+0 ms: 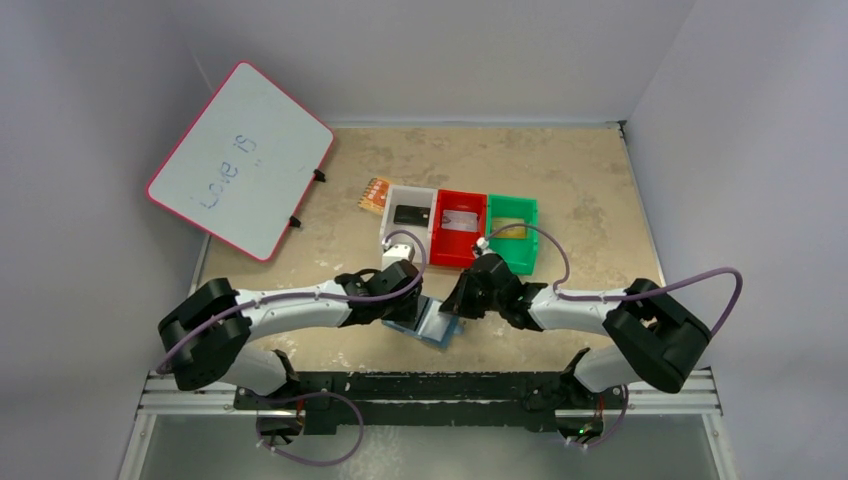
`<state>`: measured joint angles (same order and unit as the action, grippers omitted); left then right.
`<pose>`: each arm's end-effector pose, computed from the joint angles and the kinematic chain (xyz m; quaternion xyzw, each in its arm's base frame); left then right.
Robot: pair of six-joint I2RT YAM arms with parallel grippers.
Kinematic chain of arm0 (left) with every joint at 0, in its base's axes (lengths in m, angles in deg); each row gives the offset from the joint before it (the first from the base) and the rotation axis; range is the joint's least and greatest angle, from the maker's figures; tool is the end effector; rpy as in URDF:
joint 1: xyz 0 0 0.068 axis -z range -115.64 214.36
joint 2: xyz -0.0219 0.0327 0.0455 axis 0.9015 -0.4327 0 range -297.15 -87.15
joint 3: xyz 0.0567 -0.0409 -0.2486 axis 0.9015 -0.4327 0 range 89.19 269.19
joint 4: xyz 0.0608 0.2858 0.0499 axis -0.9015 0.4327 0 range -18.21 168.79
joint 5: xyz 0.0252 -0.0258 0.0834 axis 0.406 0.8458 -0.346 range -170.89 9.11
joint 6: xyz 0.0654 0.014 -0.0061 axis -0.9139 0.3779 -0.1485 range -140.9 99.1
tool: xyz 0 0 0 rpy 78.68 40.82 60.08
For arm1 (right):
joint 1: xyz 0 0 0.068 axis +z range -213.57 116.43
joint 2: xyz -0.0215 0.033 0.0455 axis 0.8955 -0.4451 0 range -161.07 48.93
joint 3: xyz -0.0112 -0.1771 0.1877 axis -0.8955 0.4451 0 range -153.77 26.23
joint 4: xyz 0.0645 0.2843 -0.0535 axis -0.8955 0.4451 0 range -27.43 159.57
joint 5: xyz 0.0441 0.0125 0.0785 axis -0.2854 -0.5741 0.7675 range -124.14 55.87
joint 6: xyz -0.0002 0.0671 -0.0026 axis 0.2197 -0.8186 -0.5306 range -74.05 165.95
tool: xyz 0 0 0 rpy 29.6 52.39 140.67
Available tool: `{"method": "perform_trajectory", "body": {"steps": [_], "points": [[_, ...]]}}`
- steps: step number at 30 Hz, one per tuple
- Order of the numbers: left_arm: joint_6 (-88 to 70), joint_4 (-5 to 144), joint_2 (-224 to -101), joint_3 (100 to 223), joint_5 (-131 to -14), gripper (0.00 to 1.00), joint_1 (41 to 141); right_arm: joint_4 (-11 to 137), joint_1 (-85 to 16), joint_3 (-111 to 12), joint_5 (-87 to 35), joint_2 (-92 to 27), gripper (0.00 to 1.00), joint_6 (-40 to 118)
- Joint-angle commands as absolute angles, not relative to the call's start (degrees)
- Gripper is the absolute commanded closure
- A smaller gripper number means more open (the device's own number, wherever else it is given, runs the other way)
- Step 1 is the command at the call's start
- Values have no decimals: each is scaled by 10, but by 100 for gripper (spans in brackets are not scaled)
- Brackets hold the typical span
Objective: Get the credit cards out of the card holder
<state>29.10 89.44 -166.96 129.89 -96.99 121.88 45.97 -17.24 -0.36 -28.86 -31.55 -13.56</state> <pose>0.1743 -0.2462 0.1222 0.0223 0.9494 -0.1491 0.2757 0.2000 0.2166 0.0894 0.0824 0.8915 0.3787 0.2345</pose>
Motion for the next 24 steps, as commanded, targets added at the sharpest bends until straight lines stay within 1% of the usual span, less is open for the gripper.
{"method": "perform_trajectory", "body": {"steps": [1, 5, 8, 11, 13, 16, 21, 24], "points": [[281, 869, -1695, 1309, -936, 55, 1217, 430, -174, 0, -272, -305, 91, -119], [306, 867, -1690, 1292, -926, 63, 1218, 416, -174, -2, -251, -303, 87, -118], [333, 855, -1680, 1274, -917, 66, 1219, 409, -175, -6, -236, -309, 84, -120], [358, 832, -1670, 1256, -908, 68, 1223, 421, -174, -5, -239, -313, 82, -128], [369, 829, -1667, 1253, -912, 68, 1224, 435, -174, 2, -247, -311, 77, -137], [379, 835, -1663, 1254, -922, 69, 1226, 435, -174, 15, -237, -306, 74, -146], [389, 835, -1665, 1255, -923, 71, 1228, 389, -174, 41, -222, -291, 73, -157], [396, 835, -1665, 1254, -928, 71, 1231, 436, -174, 36, -210, -281, 76, -194]]}}
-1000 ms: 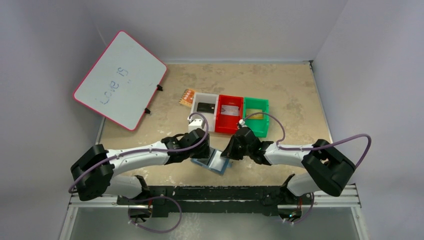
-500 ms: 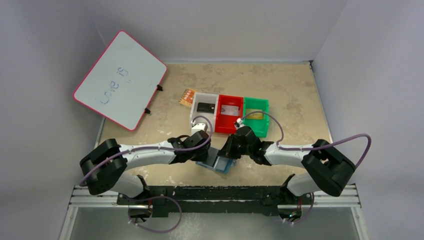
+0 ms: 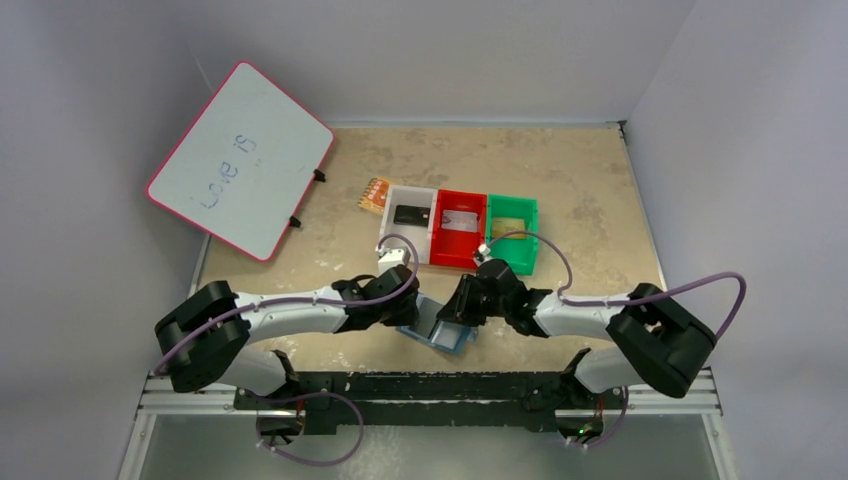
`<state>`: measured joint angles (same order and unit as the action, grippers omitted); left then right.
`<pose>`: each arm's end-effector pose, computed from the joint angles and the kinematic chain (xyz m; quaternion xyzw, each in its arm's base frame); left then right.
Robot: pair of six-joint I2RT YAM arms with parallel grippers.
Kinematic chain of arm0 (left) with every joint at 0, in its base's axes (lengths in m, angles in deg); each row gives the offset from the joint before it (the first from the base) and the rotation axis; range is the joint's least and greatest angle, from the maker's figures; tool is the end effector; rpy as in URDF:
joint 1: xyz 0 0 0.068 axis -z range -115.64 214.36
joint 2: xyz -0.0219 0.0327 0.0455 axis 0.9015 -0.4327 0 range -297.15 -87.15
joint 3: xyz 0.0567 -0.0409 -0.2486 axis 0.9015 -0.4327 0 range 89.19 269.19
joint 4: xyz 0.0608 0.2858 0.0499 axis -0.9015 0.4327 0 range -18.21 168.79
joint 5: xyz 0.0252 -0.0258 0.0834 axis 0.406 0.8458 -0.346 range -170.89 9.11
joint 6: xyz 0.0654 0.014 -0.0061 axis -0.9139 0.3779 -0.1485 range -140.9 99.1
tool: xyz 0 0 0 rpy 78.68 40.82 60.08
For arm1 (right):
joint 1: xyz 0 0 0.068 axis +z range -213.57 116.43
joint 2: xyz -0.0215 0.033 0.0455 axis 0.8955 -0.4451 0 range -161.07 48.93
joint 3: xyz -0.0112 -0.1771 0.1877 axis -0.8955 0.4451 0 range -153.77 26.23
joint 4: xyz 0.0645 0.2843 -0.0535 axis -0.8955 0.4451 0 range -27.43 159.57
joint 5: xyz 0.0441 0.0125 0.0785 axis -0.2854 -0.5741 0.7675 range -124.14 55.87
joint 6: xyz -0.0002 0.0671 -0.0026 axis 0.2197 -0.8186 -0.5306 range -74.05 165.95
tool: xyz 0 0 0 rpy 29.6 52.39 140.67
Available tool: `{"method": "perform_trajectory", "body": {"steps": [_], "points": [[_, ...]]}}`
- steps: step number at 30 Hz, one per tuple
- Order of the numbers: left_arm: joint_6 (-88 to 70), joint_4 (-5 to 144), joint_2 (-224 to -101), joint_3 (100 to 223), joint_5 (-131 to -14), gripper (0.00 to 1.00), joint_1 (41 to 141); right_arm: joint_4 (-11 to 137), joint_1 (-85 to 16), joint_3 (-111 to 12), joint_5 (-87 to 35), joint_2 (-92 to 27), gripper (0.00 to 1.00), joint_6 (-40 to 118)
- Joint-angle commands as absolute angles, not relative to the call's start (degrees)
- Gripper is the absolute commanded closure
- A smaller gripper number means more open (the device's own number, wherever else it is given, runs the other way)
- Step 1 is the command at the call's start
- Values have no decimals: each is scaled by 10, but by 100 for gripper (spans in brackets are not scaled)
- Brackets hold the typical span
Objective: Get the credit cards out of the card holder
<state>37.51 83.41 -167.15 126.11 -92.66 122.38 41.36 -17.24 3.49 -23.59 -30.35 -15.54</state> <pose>0.1664 -0.2459 0.1066 -0.0343 0.9478 -0.2049 0.2419 0.1880 0.2111 0.0827 0.0748 0.8824 0.4176 0.2034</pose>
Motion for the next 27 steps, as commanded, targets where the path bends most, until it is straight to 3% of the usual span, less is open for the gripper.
{"method": "perform_trajectory", "body": {"steps": [1, 15, 27], "points": [[397, 835, -1665, 1254, -930, 72, 1231, 436, -174, 37, -221, -272, 76, -192], [399, 837, -1653, 1254, -928, 73, 1236, 432, -176, 35, -233, -267, 69, -194], [420, 827, -1644, 1246, -934, 73, 1258, 409, -227, -45, -149, -364, 77, -43]]}}
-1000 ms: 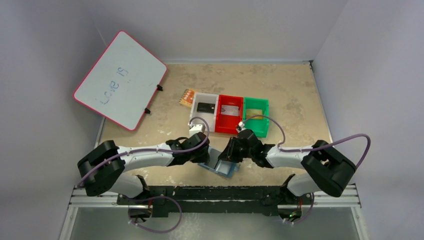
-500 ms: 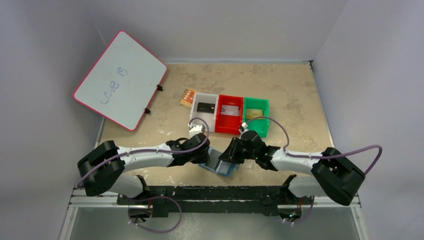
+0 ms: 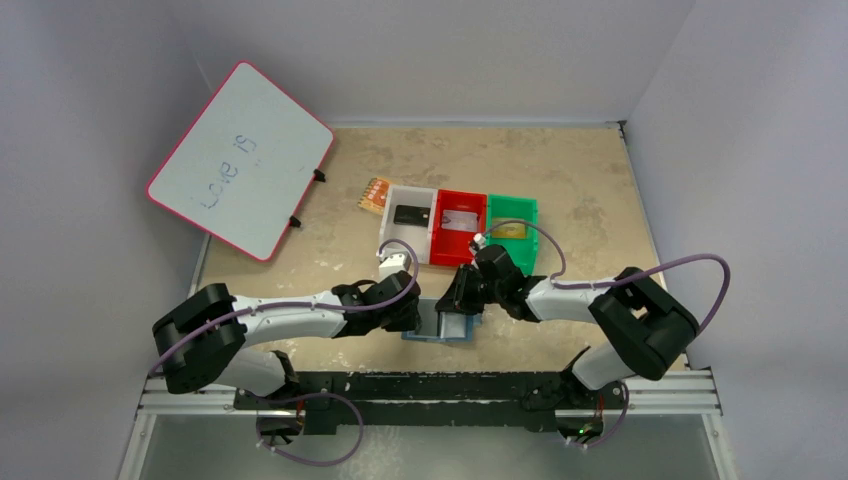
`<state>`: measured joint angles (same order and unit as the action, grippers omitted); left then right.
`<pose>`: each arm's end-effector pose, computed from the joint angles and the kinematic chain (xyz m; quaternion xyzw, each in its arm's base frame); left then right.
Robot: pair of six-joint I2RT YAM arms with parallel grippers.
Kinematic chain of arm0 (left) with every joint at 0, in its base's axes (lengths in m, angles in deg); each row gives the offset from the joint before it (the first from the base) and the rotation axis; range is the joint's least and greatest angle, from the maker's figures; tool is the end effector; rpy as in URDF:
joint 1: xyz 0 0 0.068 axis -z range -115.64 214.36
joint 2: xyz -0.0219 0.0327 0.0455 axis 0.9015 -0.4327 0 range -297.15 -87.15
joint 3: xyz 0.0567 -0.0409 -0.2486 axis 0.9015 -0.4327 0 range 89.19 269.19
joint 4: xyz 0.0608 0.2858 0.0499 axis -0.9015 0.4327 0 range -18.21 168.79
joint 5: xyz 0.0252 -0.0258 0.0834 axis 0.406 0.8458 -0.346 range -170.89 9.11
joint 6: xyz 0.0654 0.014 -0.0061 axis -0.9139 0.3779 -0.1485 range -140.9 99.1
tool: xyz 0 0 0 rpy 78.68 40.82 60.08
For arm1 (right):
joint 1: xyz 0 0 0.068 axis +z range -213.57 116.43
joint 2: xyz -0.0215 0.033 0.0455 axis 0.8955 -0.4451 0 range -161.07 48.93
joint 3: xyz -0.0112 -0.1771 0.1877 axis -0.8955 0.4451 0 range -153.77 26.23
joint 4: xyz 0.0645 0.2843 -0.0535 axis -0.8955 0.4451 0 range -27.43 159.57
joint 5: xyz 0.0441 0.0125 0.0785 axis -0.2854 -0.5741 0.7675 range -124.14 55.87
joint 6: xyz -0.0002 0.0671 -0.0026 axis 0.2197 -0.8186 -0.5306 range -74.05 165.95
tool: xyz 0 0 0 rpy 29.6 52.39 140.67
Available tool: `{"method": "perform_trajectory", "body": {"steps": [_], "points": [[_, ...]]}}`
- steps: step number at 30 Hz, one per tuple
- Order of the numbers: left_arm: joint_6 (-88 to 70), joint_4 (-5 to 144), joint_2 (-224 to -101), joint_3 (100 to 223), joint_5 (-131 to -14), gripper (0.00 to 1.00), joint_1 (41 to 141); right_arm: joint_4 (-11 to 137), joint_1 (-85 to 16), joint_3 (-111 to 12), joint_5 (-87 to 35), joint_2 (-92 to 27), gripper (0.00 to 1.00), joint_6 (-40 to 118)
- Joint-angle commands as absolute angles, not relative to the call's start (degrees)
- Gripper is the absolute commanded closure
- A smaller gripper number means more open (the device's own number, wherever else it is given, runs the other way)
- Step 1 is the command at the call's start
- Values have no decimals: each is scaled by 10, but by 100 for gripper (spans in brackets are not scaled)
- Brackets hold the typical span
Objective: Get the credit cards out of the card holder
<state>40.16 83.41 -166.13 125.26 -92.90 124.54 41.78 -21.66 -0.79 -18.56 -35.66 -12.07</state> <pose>0.1554 -0.2487 0.1068 -0.0391 0.9470 -0.2151 0.2355 0.2129 0.2104 0.0803 0.0640 0.8856 0.4177 0.1927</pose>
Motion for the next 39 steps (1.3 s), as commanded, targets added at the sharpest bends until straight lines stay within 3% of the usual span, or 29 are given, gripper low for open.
{"method": "perform_trajectory", "body": {"steps": [1, 7, 13, 16, 23, 29, 39], "points": [[420, 828, -1642, 1246, -937, 73, 1258, 418, -229, -54, -145, -367, 77, -27], [412, 844, -1634, 1261, -965, 67, 1259, 432, -232, -55, -129, -366, 74, -15], [390, 879, -1647, 1303, -999, 61, 1259, 413, -232, -13, -141, -324, 63, -58], [386, 877, -1652, 1309, -1002, 60, 1259, 422, -232, -7, -155, -297, 52, -68], [389, 866, -1665, 1300, -993, 60, 1259, 478, -231, -26, -150, -258, 50, -53], [387, 859, -1672, 1295, -984, 60, 1258, 524, -230, -43, -138, -247, 53, -31], [395, 846, -1684, 1288, -975, 60, 1259, 695, -218, -152, -226, -254, 55, 10]]}}
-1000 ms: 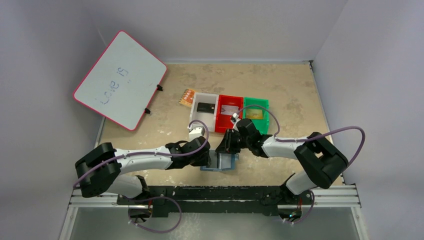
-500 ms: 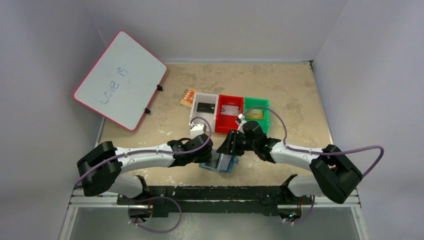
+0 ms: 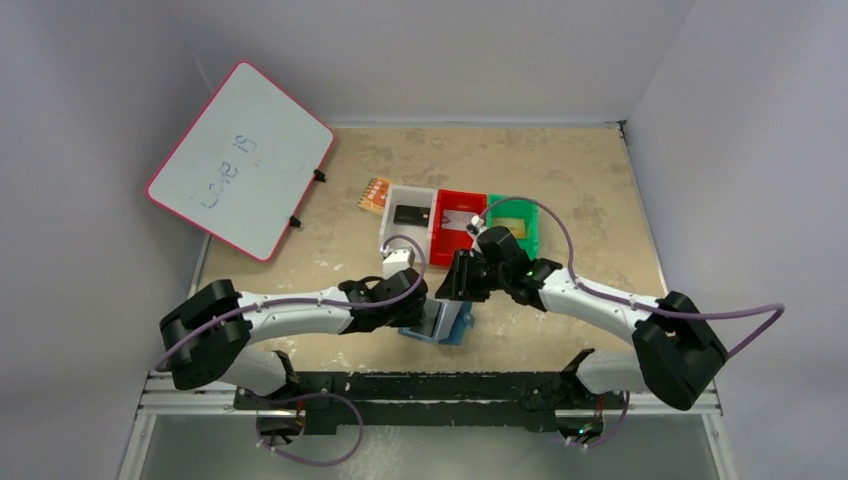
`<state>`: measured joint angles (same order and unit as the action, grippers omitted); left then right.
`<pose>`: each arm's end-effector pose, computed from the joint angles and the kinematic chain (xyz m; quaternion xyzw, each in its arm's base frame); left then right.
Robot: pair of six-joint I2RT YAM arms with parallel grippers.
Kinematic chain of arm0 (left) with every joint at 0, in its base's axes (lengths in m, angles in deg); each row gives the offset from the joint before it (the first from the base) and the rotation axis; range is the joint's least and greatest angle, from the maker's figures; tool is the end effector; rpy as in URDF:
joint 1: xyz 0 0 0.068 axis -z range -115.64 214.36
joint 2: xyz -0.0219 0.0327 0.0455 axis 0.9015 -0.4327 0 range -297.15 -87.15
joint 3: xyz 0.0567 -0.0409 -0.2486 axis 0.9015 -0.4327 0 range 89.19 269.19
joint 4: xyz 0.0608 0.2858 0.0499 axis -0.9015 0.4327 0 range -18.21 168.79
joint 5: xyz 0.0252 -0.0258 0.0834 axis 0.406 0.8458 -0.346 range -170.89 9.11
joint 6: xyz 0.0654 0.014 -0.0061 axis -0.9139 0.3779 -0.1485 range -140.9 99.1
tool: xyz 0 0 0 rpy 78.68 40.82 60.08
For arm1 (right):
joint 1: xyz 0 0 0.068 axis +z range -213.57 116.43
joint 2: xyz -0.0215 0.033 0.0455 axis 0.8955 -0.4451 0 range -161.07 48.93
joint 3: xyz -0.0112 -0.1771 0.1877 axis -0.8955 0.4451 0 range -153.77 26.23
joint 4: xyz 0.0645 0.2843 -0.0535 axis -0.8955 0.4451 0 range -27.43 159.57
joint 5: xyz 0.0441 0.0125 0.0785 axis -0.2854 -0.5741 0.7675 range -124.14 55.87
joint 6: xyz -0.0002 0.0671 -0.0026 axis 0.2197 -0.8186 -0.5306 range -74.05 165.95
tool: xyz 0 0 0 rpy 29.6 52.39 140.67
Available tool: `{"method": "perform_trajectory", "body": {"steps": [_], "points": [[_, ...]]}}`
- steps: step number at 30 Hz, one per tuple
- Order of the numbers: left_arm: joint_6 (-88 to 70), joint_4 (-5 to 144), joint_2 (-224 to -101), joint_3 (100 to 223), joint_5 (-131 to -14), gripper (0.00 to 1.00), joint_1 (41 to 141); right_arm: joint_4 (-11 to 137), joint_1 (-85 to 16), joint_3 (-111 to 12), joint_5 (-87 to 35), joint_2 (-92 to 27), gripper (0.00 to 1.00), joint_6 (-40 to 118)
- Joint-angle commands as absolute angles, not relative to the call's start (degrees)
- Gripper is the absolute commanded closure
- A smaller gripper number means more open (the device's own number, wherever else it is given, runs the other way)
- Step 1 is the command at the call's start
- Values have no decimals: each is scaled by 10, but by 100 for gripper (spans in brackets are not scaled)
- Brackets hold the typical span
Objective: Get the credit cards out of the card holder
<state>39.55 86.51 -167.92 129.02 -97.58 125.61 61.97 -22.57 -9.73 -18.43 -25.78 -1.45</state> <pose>0.1592 -0.2583 0.1162 -0.0362 0.9456 -0.1876 0.2634 0.2249 0.2147 0.1464 -0.0099 0.8929 0.3900 0.2249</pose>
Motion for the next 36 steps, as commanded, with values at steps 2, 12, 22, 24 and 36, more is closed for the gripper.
{"method": "perform_trajectory", "body": {"steps": [2, 12, 22, 24, 36], "points": [[399, 847, -1684, 1287, -977, 60, 1259, 721, -210, -170, -246, -258, 55, 6], [407, 844, -1674, 1279, -984, 61, 1259, 720, -135, -193, -295, -262, 64, -95], [417, 843, -1645, 1261, -995, 61, 1259, 695, -98, -90, -337, -251, 66, -198], [414, 840, -1640, 1260, -993, 61, 1259, 666, -102, -58, -327, -243, 66, -200], [396, 832, -1606, 1291, -987, 59, 1259, 461, -247, 9, -147, -253, 67, -50]]}}
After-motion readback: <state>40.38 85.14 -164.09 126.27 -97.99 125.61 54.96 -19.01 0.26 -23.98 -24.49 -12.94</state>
